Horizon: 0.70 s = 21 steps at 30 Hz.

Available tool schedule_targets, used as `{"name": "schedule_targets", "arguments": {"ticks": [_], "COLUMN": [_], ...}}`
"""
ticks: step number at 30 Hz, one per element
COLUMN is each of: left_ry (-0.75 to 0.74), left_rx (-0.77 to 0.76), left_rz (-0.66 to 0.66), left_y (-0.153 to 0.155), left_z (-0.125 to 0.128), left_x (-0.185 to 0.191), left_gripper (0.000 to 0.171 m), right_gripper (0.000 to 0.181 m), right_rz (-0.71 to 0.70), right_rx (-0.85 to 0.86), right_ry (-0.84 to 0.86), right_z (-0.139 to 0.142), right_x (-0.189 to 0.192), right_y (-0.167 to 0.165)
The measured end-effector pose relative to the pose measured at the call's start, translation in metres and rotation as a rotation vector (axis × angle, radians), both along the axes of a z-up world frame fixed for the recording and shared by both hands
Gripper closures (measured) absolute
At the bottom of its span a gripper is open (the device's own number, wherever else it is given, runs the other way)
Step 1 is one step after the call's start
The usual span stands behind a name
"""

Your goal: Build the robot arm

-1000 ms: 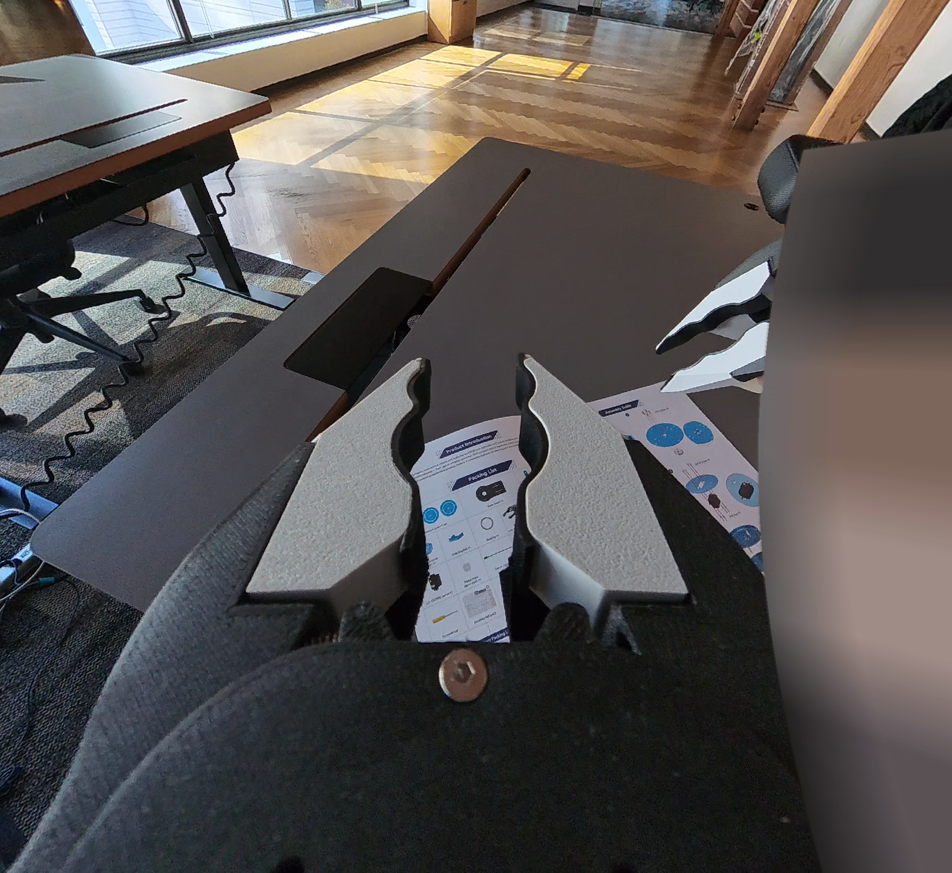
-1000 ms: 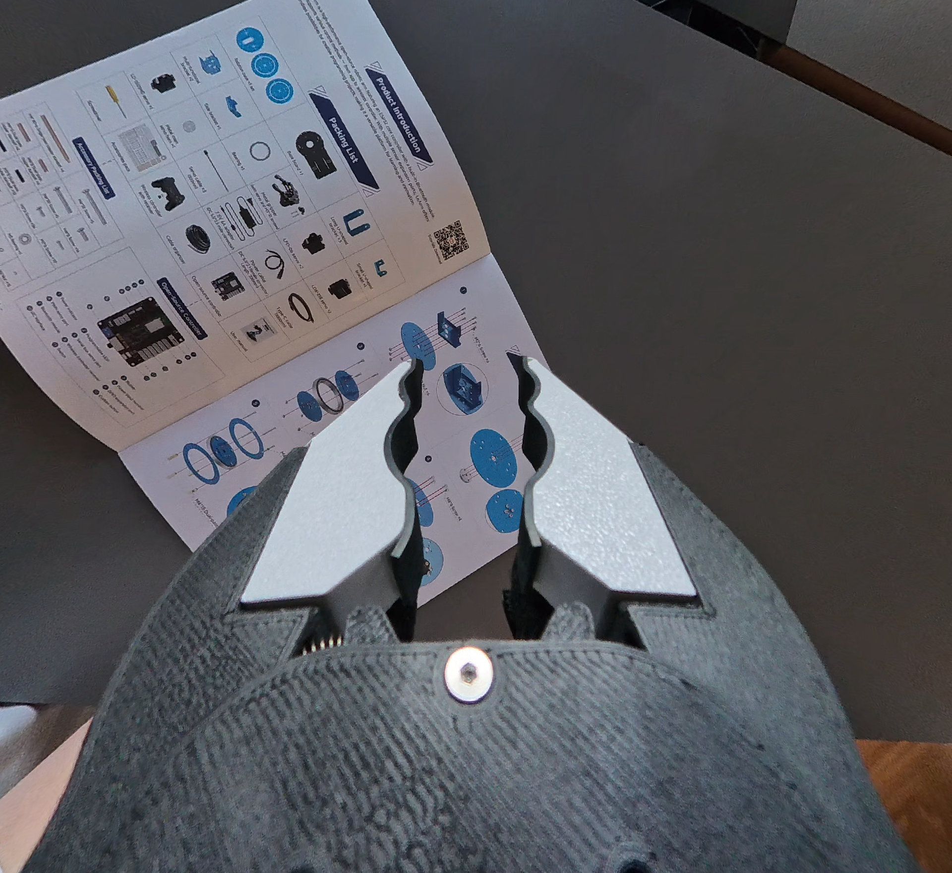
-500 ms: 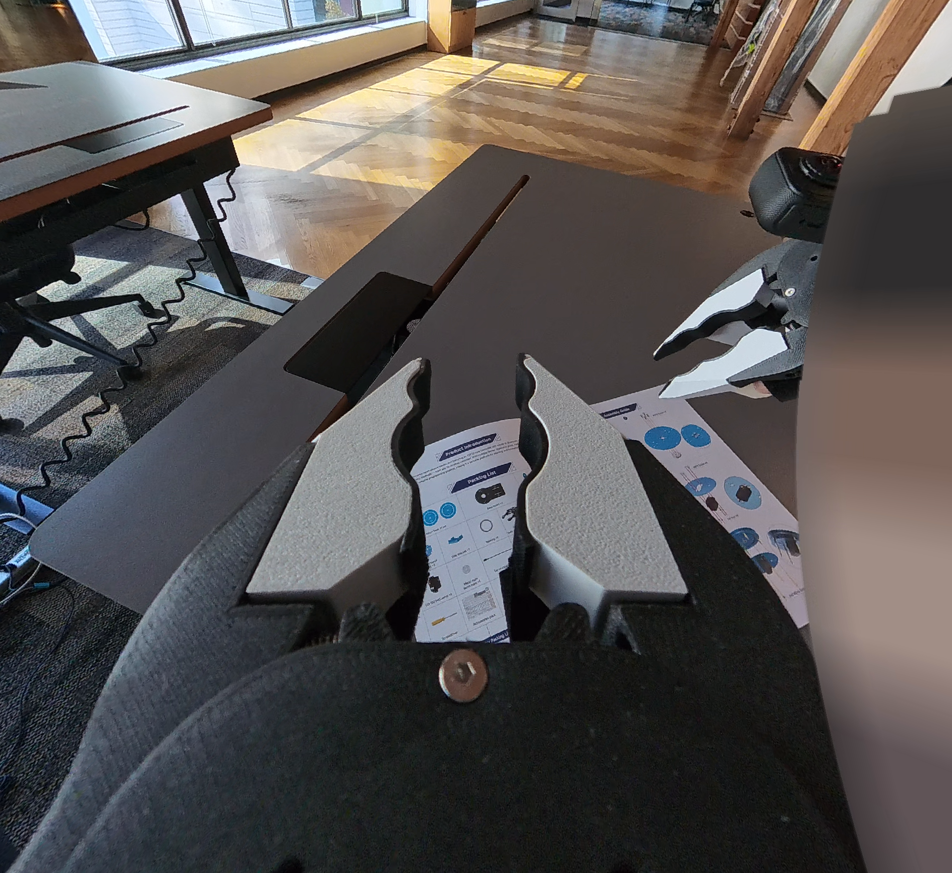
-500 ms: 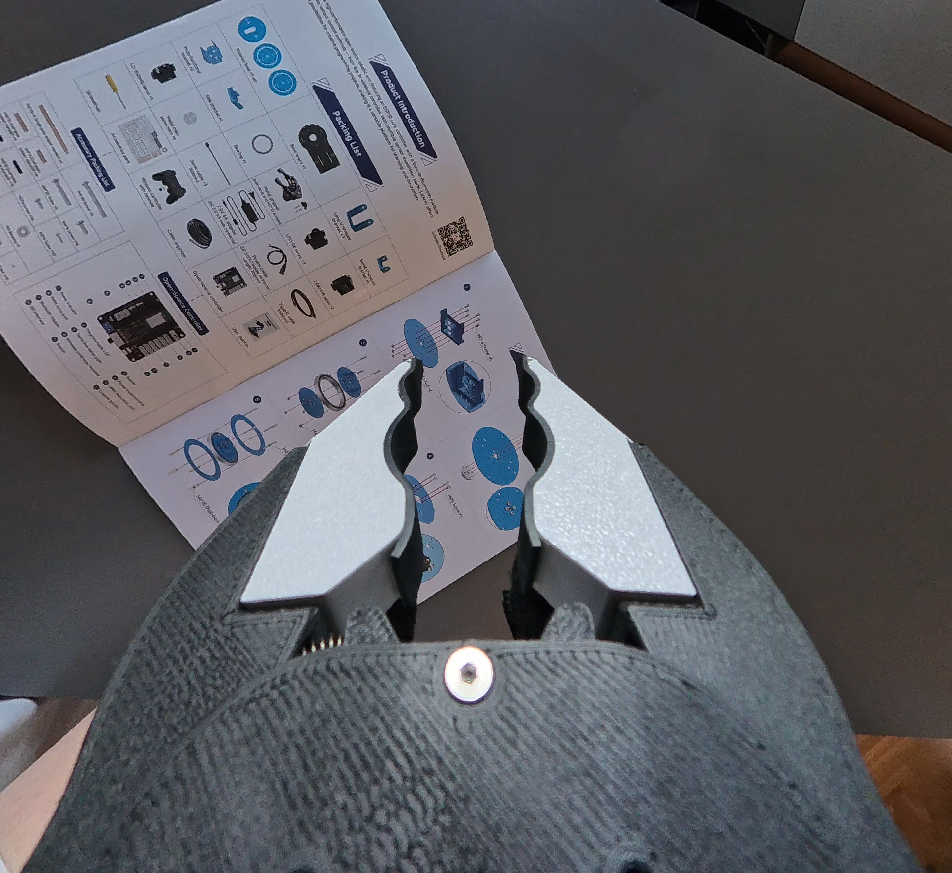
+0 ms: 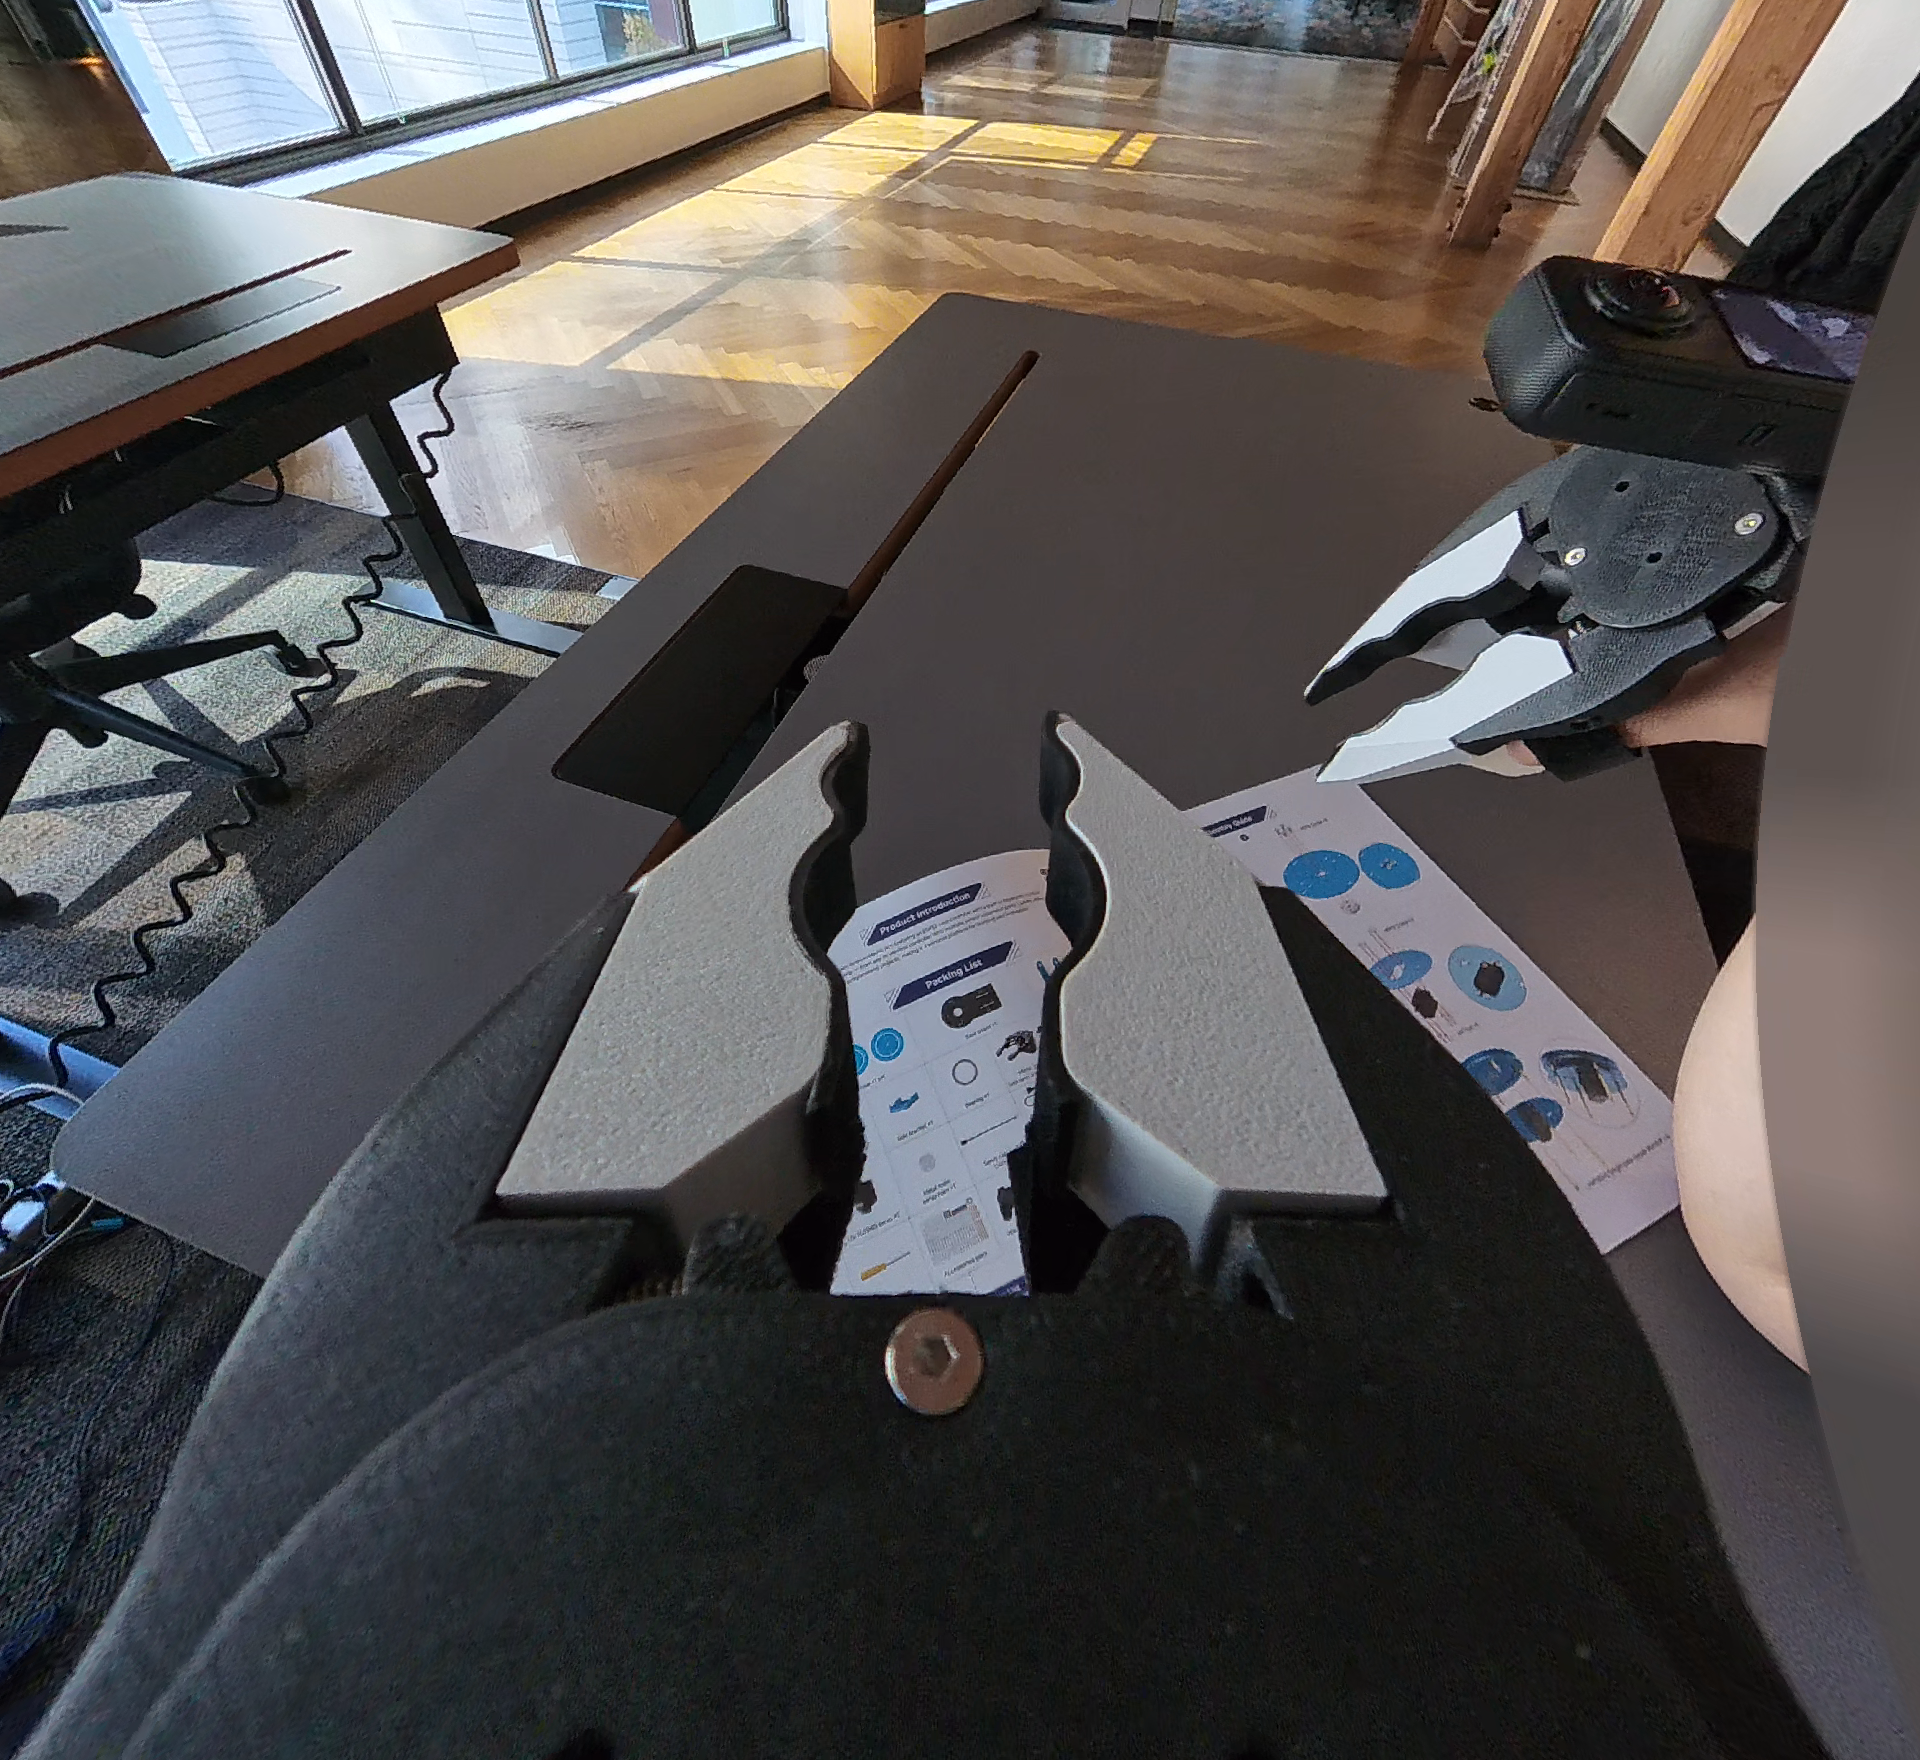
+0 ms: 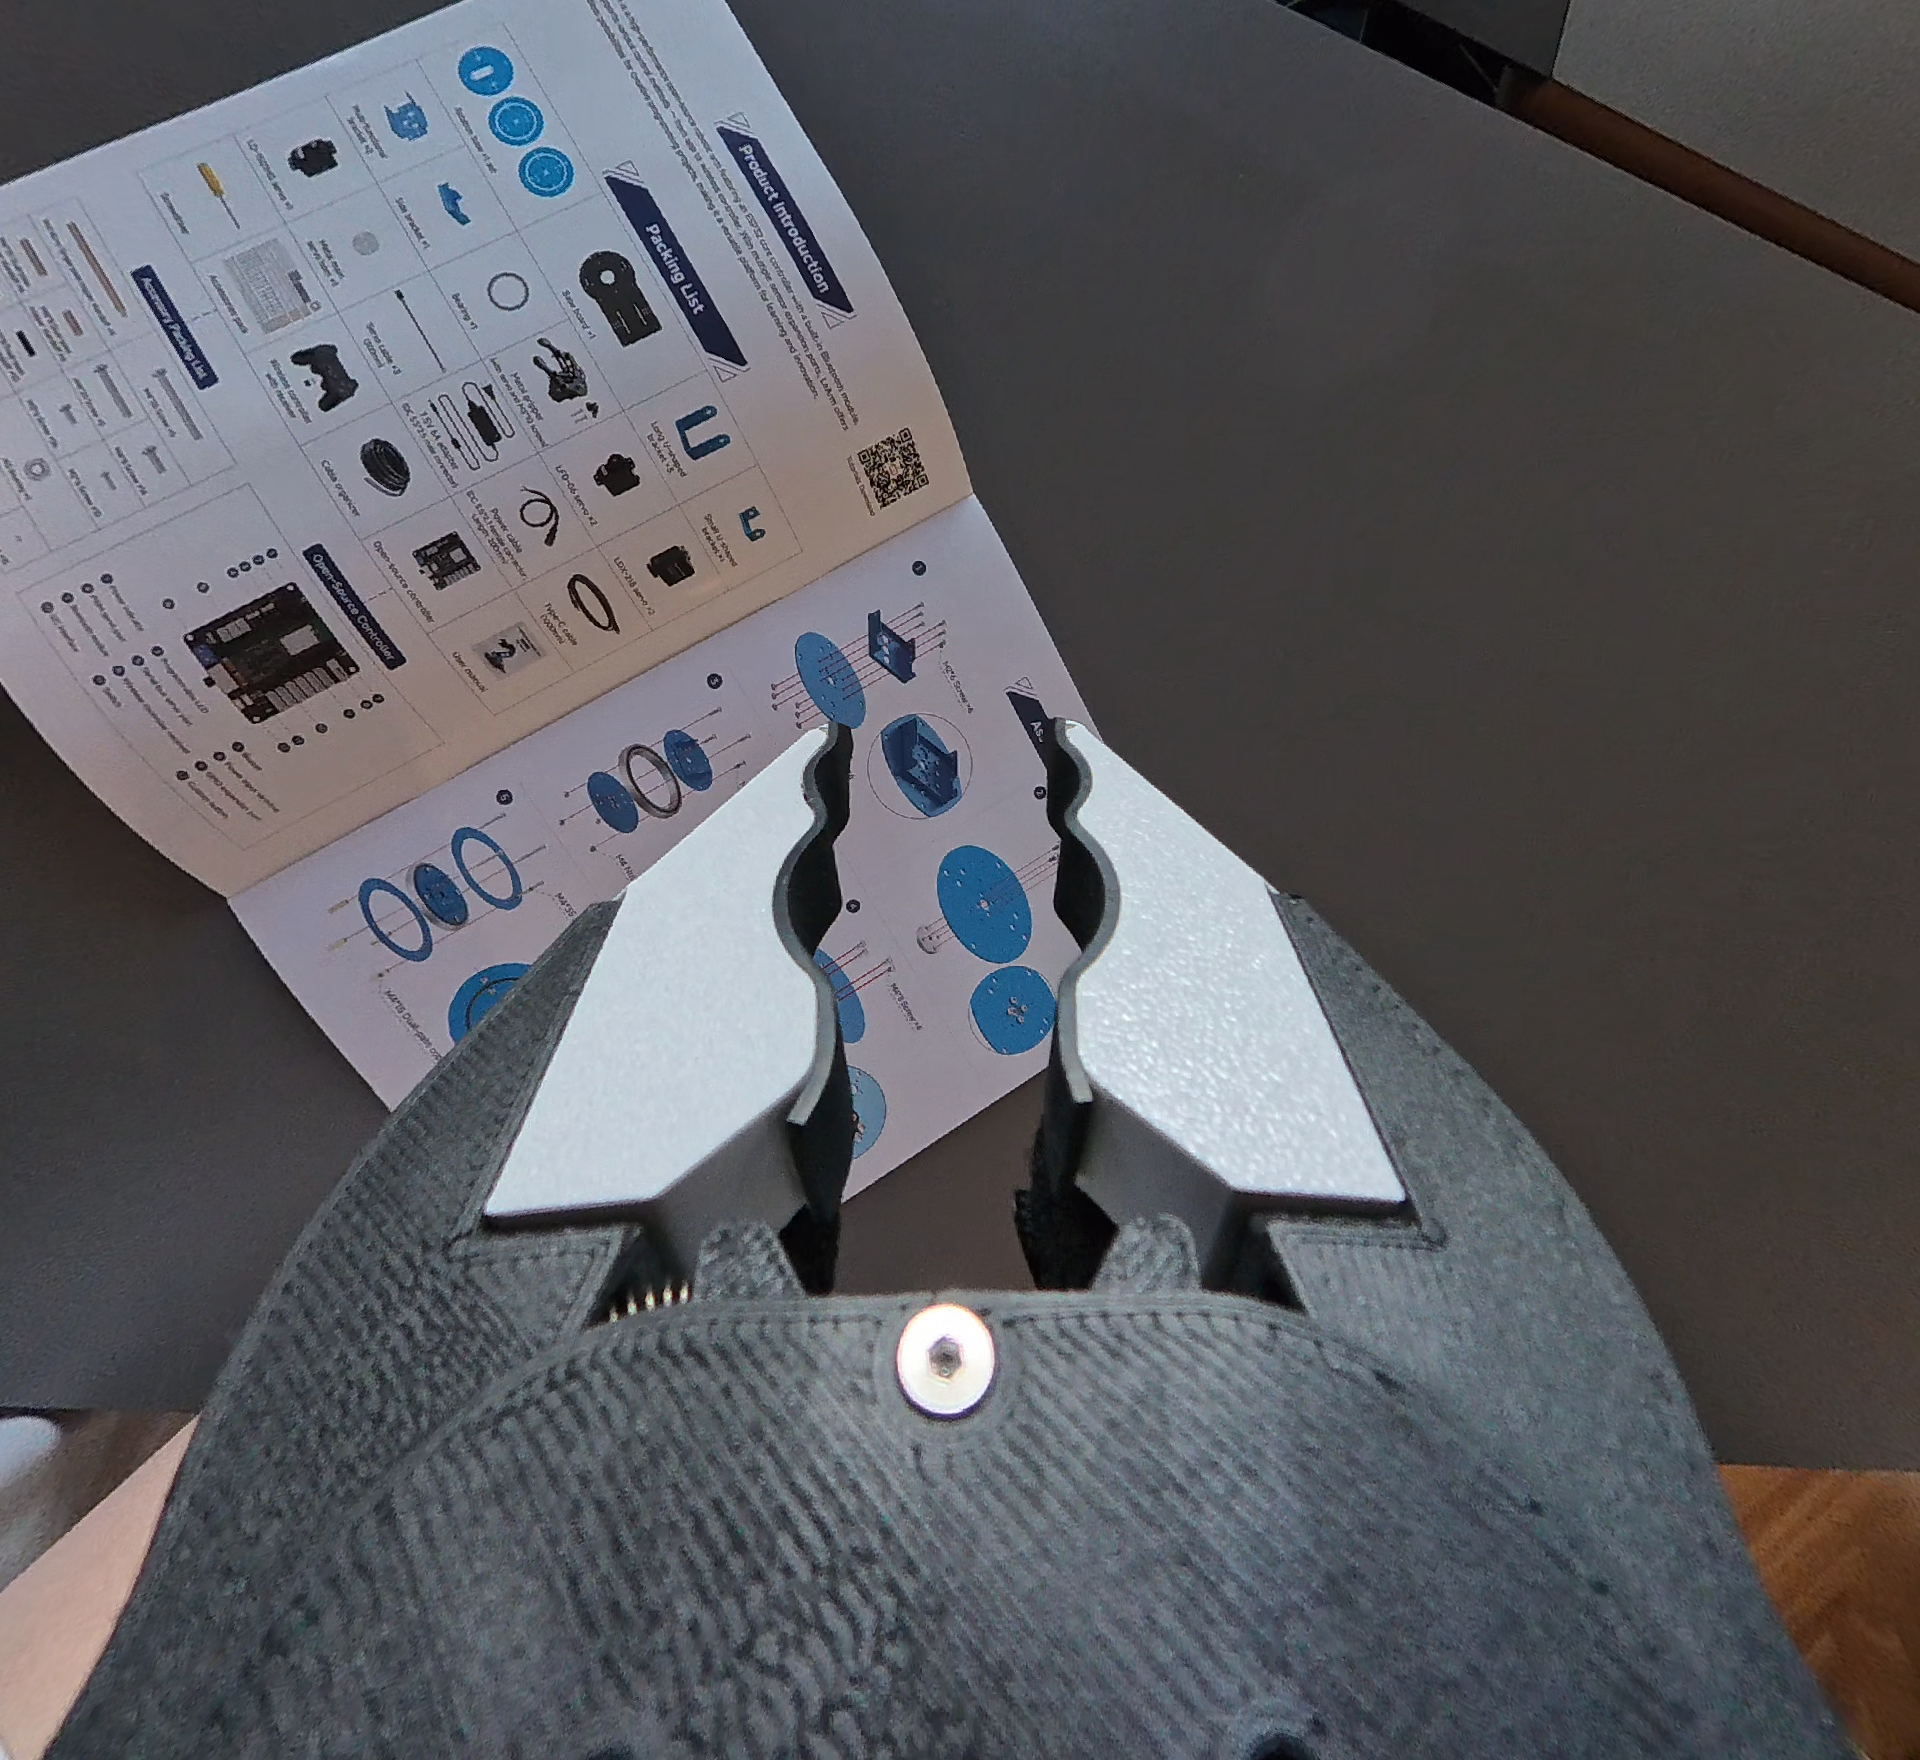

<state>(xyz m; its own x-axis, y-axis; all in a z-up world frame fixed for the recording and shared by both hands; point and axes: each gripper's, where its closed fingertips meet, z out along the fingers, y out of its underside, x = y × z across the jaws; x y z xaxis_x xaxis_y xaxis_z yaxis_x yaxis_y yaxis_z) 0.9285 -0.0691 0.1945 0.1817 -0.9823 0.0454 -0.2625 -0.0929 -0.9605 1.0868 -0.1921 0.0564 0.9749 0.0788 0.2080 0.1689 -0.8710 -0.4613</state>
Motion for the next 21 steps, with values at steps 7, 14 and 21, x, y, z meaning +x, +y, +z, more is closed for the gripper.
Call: {"name": "schedule_targets", "arguments": {"ticks": [7, 14, 21], "left_ry": [-0.004, -0.002, 0.005], "left_rx": [0.01, 0.011, 0.022], "left_rz": [-0.012, -0.019, -0.021], "left_y": [-0.0041, -0.0062, -0.0091], "left_z": [0.0018, 0.0019, 0.0019], "left_x": [0.0006, 0.0019, 0.0025], "left_gripper": [0.14, 0.14, 0.14], "right_gripper": [0.144, 0.144, 0.144], "right_rz": [0.006, 0.007, 0.014], "right_rx": [0.0, -0.003, -0.009], "right_ry": [-0.002, -0.005, -0.005], "right_z": [0.0004, 0.0003, -0.0007], "right_x": [-0.0008, -0.0007, -0.0014], "right_y": [-0.0002, -0.0013, -0.0013]}}
